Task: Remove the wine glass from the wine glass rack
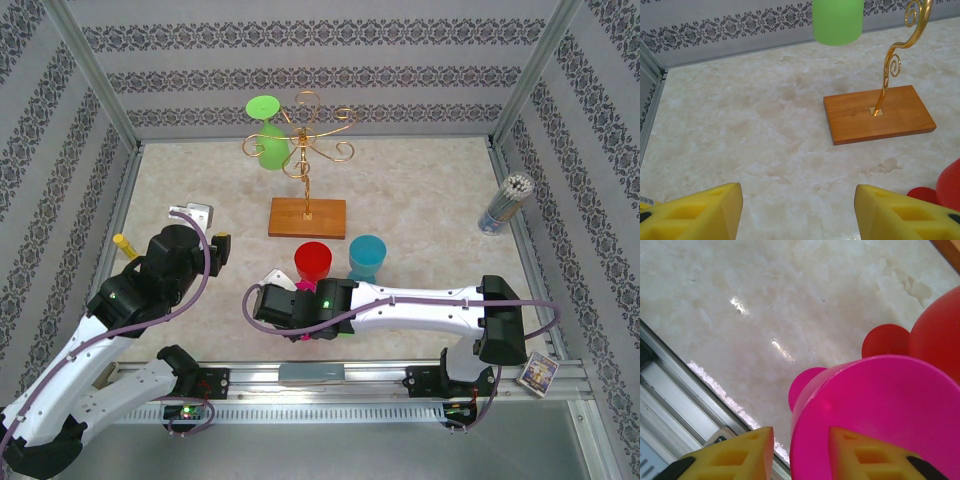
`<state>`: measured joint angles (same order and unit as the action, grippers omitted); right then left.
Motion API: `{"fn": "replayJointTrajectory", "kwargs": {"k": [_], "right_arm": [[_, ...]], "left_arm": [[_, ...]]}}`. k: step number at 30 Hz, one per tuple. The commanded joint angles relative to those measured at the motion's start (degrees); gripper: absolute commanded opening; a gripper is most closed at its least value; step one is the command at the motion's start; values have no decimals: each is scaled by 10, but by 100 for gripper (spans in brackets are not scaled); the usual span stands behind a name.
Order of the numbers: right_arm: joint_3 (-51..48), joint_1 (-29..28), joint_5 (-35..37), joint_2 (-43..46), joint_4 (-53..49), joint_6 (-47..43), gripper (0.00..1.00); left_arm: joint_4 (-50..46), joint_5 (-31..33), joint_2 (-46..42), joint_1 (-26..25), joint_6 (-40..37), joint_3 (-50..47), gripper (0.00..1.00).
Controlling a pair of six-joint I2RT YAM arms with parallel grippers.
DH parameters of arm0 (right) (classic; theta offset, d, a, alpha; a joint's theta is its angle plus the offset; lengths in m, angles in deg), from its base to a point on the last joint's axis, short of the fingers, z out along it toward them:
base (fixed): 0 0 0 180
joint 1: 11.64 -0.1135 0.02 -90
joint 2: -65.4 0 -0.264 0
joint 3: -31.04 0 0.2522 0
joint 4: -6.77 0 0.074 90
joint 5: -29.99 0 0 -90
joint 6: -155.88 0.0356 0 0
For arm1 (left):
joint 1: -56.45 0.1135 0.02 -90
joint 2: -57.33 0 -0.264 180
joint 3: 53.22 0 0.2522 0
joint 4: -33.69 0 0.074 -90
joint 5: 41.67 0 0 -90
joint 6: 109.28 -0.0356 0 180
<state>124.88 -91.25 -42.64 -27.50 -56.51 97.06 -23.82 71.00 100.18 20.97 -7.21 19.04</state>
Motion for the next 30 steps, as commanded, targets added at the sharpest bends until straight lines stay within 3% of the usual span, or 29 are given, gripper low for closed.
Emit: {"fn": "replayJointTrajectory", "kwargs": {"k": [1,8,19,23,30], "right_arm": [[11,2,15,1,-21,-5,40],[60,2,23,15,-49,-22,51],[104,15,7,110,-47,-44,55],[108,56,-25,161,-33,-55,56],[92,142,-92,231,22,-74,56]], "left_arm": [[5,-2,-6,7,1,1,61],[3,-4,0,8,2,11,61],[-19,-28,48,15,24,57,60],[-1,-87,76,50,37,86,59],[42,-258,152,174,75,169,59]]}}
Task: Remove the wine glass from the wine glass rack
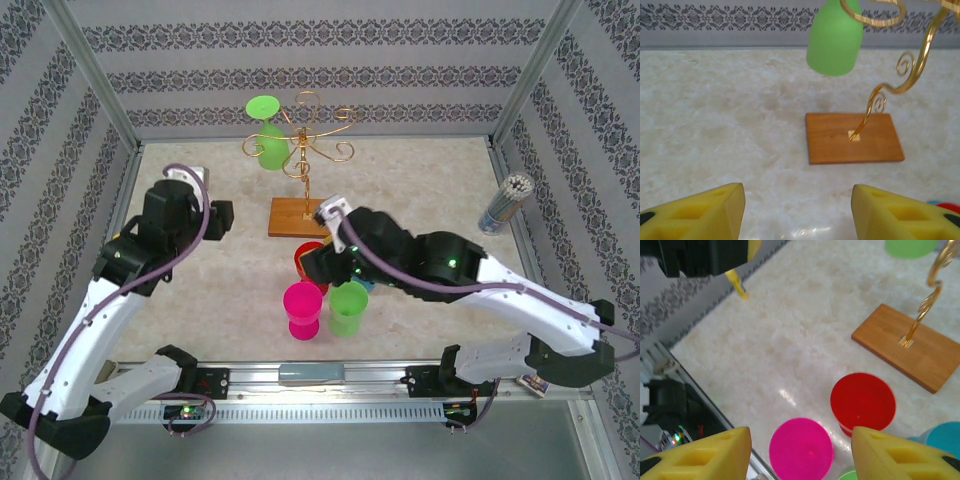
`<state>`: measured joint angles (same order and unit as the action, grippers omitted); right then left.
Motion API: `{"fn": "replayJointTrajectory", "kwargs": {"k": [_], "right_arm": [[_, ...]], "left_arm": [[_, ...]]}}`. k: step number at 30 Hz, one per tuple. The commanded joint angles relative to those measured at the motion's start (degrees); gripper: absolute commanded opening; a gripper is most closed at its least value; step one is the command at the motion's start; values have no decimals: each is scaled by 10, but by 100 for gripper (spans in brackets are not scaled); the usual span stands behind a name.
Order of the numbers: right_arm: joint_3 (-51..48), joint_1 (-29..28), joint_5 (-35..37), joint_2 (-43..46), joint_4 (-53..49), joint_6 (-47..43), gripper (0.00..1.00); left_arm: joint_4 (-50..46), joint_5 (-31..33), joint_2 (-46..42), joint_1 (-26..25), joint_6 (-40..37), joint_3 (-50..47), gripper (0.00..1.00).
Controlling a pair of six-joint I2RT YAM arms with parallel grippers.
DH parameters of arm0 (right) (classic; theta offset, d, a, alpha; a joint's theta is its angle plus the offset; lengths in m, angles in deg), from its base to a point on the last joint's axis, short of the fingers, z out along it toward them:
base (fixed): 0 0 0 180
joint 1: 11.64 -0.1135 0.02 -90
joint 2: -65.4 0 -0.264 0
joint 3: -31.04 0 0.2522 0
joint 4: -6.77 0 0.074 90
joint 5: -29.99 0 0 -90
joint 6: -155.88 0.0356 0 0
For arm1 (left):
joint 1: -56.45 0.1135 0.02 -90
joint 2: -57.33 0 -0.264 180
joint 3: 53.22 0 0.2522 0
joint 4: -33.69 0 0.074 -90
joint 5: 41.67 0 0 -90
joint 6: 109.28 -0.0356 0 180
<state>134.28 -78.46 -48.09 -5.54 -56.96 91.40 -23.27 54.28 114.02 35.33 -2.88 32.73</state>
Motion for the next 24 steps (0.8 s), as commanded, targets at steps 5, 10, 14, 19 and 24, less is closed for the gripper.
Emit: {"fn": "replayJointTrajectory", "kwargs": {"k": [5,10,14,19,24], "right_arm": [[9,46,-43,14,25,-41,58],[16,76,-80,6,37,-46,58],[36,94,-95,-11,35,-56,59],[66,120,-120,-35,37,-66,59],[91,136,-141,-60,40,-73,59]], "left_arm": [[79,-260,98,132,92,102,60],[156,-419,183,216,191,149,61],[177,-501,269,230,231,215,61],[204,-536,348,242,267,284,62],[190,-542,412,246,269,354,61]]}}
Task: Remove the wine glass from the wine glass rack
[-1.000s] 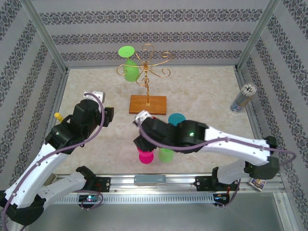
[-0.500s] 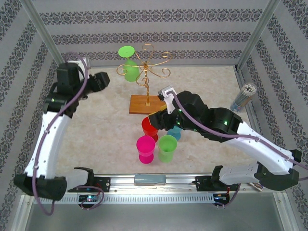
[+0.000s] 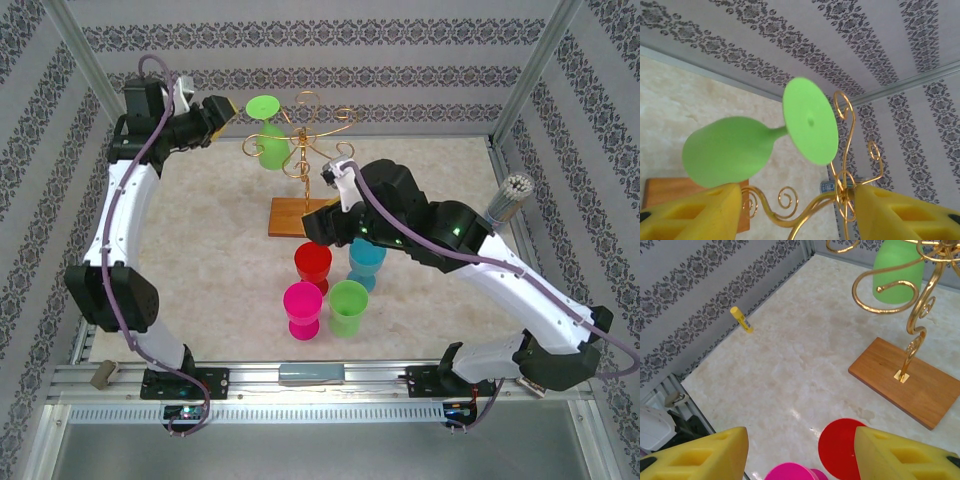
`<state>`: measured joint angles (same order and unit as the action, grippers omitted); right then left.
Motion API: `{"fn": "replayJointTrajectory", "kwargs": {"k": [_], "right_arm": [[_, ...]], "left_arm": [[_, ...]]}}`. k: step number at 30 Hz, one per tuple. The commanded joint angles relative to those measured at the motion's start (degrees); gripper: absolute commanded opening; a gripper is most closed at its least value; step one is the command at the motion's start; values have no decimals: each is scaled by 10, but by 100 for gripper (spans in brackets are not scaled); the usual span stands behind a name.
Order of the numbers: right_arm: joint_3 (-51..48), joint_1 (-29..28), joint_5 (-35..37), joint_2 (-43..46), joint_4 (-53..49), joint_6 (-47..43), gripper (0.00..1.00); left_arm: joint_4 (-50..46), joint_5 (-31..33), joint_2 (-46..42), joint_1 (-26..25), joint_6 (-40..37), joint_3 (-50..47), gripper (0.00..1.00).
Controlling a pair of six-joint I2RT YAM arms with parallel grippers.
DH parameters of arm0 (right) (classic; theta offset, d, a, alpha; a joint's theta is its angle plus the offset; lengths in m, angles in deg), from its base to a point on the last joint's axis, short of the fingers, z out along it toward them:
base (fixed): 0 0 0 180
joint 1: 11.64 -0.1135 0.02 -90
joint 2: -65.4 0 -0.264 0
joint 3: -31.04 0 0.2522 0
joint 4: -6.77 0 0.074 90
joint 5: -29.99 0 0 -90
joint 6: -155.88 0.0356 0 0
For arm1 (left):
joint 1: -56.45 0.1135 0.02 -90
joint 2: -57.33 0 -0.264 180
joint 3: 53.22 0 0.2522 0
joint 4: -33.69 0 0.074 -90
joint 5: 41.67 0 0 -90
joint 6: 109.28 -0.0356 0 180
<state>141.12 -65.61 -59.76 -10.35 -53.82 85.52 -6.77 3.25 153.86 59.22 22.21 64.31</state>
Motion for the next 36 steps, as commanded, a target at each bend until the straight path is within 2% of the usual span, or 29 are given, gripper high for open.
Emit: {"fn": "replayJointTrajectory", "kwargs": {"k": [1,13,24,36], "right_arm": [[27,10,-26,-15,8,-15,59],[31,25,-28,-28,19,-9,58],[15,26,-25,-27,31,2,58],[9,26,-24,-20,31,0,58]], "left_arm": [[26,-32,23,7,20,46,61],[48,-51,99,4,47,82,56],[61,-62,122,-8,63,113,51],[66,-60,125,-29,64,97,47]]}}
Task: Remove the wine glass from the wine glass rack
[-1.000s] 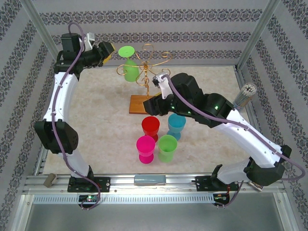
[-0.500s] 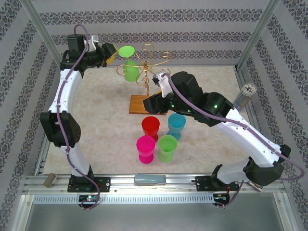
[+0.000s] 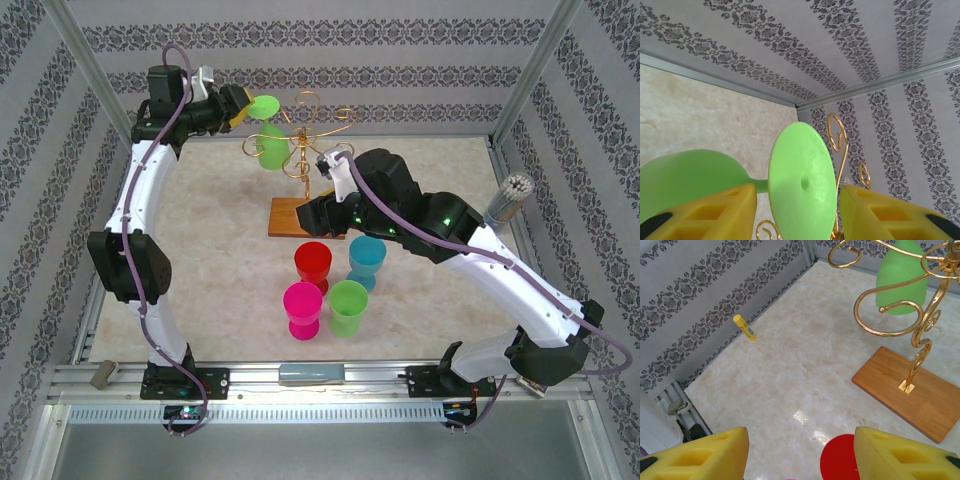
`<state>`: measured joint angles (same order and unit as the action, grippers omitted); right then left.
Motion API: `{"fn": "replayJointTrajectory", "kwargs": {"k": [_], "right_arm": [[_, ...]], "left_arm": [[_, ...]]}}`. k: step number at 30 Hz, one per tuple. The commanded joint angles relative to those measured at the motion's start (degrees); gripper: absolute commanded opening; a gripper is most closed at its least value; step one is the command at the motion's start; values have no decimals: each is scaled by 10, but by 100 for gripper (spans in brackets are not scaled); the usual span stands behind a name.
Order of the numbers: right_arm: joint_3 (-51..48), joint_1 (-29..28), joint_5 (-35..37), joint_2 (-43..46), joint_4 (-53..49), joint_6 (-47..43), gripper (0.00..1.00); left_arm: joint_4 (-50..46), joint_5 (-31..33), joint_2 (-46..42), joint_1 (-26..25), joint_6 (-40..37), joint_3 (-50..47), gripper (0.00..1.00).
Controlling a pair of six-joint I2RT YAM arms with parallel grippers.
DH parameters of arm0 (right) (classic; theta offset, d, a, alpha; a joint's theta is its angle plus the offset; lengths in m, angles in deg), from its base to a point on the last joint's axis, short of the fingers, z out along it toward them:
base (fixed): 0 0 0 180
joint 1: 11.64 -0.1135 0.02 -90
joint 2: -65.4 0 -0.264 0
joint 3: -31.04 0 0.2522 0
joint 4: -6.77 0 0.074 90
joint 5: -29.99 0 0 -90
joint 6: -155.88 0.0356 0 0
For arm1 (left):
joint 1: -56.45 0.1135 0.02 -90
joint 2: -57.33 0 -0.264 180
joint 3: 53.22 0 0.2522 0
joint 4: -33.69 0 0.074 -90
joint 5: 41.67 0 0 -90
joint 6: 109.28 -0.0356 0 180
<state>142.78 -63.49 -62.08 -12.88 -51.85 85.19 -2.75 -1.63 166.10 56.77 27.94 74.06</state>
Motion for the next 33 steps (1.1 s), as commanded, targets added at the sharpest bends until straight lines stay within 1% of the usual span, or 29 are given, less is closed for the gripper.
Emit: {"fn": "replayJointTrajectory", "kwargs": {"k": [1,5,11,33], "right_arm": [[-9,5,0,7,12,4,58],[-12,5,1,10,12,3,58],[-16,6,0,12,13,3,58],[-17,9,0,13,14,5,58]], "left_arm": [[26,-10,3,-5,7,-1,46],[29,-9,2,-7,9,-4,44],[36,-8,4,-9,15,-8,38],[60,-13,5,-13,28,-27,28]]}}
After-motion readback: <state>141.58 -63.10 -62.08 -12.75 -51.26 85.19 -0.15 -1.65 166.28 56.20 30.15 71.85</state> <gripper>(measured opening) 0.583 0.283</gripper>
